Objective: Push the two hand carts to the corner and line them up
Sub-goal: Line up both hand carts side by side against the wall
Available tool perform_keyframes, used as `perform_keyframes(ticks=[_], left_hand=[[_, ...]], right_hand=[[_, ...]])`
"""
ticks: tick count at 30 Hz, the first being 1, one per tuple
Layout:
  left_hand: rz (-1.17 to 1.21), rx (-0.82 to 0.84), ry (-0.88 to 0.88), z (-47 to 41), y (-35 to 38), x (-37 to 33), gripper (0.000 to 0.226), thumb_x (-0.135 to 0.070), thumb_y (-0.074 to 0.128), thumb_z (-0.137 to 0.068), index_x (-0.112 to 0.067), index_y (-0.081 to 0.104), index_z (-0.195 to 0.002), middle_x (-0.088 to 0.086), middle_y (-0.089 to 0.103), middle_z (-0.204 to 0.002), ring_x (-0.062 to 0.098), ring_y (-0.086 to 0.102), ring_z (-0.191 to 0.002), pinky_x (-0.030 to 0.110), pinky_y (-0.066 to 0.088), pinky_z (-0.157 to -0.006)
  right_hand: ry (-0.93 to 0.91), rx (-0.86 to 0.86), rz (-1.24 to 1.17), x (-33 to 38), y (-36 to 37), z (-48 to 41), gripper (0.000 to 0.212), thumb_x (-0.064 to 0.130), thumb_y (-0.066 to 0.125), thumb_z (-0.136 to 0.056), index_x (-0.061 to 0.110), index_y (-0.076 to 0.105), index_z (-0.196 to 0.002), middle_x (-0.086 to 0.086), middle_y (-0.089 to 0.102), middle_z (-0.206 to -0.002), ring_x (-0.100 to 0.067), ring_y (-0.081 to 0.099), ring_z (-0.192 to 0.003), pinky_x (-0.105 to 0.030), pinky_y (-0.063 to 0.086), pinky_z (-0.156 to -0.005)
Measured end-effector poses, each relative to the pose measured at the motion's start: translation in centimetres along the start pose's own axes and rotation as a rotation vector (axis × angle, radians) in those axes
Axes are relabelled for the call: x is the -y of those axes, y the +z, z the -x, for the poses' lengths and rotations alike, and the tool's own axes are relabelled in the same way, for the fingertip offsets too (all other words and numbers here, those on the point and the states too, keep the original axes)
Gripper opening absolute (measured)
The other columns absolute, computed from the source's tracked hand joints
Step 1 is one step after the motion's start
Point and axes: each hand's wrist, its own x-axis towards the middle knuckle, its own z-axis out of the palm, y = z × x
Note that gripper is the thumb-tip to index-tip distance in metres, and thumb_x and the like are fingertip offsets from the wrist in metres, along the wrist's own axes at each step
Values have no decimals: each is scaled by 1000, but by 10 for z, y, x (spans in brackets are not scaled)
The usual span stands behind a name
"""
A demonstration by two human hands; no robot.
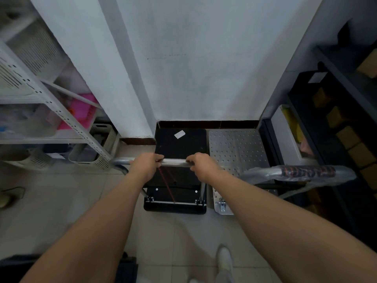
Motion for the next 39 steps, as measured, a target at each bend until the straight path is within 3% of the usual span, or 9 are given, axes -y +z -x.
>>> perform_keyframes(ticks=[9,14,19,23,26,28,31,35,39], left_hand=[[-21,-37,24,-17,-6,-9,11,-23,52,-95,-27,62,-95,4,62,-88,27,60,-87,43,51,-80],[-59,-65,58,-24,-6,-18,10,-22,49,-96,-23,54,-88,1,55,-82,23,53,-79,40,46,-71],[-31,-66,55,-30,-6,-23,13,-20,48,-97,-22,51,-84,3,57,-85,25,57,-84,42,48,-74],[53,-51,17,-32,2,-22,22,-22,49,-97,-23,57,-117,4,59,-105,25,56,-99,53,45,-92],[21,-8,-28,-29,6,-24,46,-27,51,-96,-31,38,-140,0,52,-129,26,47,-120,59,35,-103],[-33,-8,-45,-25,5,-31,55,-31,51,-96,-31,28,-146,0,44,-140,26,38,-131,61,27,-108],[-103,-99,-7,-18,3,-52,57,-35,49,-96,-25,25,-147,2,38,-146,27,31,-137,59,15,-112],[-93,-193,117,-18,1,-97,54,-34,48,-97,-19,30,-145,5,39,-146,27,34,-135,50,17,-115],[-8,-163,300,-13,8,-154,50,-34,48,-97,-18,37,-143,5,42,-144,25,37,-134,43,14,-116]], right_hand=[[74,-75,51,-3,-6,-24,27,2,54,-91,16,64,-112,-9,62,-102,-27,61,-90,-40,55,-80],[87,-106,33,-11,-11,-29,25,3,54,-91,15,65,-111,-9,60,-104,-27,60,-93,-39,54,-81],[70,-60,-19,-19,-18,-30,28,5,51,-93,15,62,-116,-9,58,-108,-27,60,-93,-36,52,-78],[47,-34,-54,-28,-23,-24,30,10,53,-94,17,58,-123,-8,59,-111,-25,59,-94,-37,52,-83],[75,-37,-85,-38,-29,-16,40,14,53,-96,17,49,-136,-10,55,-125,-27,58,-106,-40,51,-91],[97,-55,-110,-46,-34,-10,46,17,52,-97,18,42,-142,-10,53,-131,-26,58,-103,-37,52,-85],[135,-98,-134,-58,-43,2,48,20,52,-97,19,40,-144,-9,48,-140,-24,56,-107,-35,51,-86],[194,-145,-142,-81,-53,26,46,19,52,-97,18,42,-143,-10,47,-143,-23,54,-113,-36,45,-95],[296,-181,-101,-121,-58,57,46,16,53,-96,16,44,-141,-11,49,-141,-28,51,-122,-37,44,-100]])
